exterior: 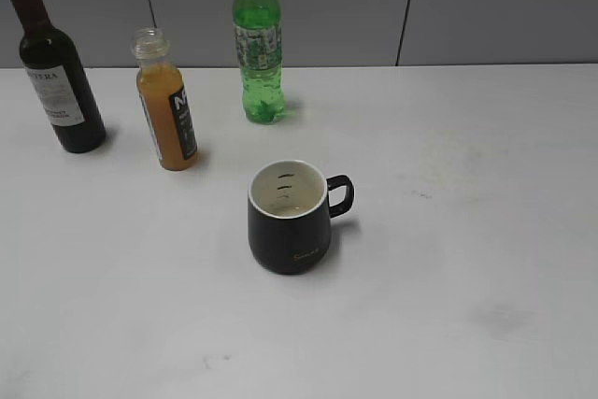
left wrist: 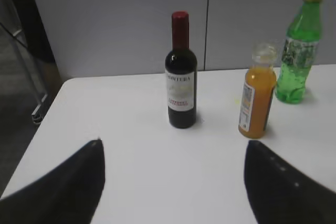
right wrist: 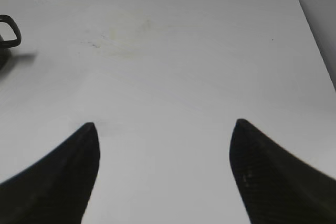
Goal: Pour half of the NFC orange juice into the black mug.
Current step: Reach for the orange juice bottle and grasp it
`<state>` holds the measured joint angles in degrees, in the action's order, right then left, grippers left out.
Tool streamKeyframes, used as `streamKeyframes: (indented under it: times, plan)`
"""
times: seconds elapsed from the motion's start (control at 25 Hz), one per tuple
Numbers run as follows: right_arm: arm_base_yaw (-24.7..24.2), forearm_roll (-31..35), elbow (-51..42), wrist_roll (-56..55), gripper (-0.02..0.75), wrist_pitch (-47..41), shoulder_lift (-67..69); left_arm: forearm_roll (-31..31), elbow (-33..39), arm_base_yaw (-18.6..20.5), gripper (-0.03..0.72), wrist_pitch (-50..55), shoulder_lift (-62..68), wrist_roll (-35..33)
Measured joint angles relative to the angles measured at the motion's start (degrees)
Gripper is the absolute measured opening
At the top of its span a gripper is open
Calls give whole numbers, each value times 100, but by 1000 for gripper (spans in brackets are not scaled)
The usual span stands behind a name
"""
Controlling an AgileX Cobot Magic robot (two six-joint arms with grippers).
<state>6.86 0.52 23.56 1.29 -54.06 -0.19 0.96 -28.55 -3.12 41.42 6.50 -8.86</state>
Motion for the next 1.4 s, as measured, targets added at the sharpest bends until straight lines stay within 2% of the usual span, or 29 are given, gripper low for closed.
streamKeyframes:
  times: [0.44, 0.64, 0.88, 1.12, 1.4]
  plan:
    - [0, 0, 0, 0, 587, 0, 0, 192, 51, -21, 632, -3638, 3405, 0]
    - [0, 0, 0, 0, 587, 0, 0, 225, 58, -370, 627, -5198, 4926, 0]
    - [0, 0, 0, 0, 587, 0, 0, 214, 58, -999, 620, -6850, 6751, 0]
    - [0, 0, 0, 0, 587, 0, 0, 200, 53, -1337, 619, -8118, 8116, 93]
    - [0, 0, 0, 0, 587, 0, 0, -96, 48, -1361, 619, -9009, 9107, 133]
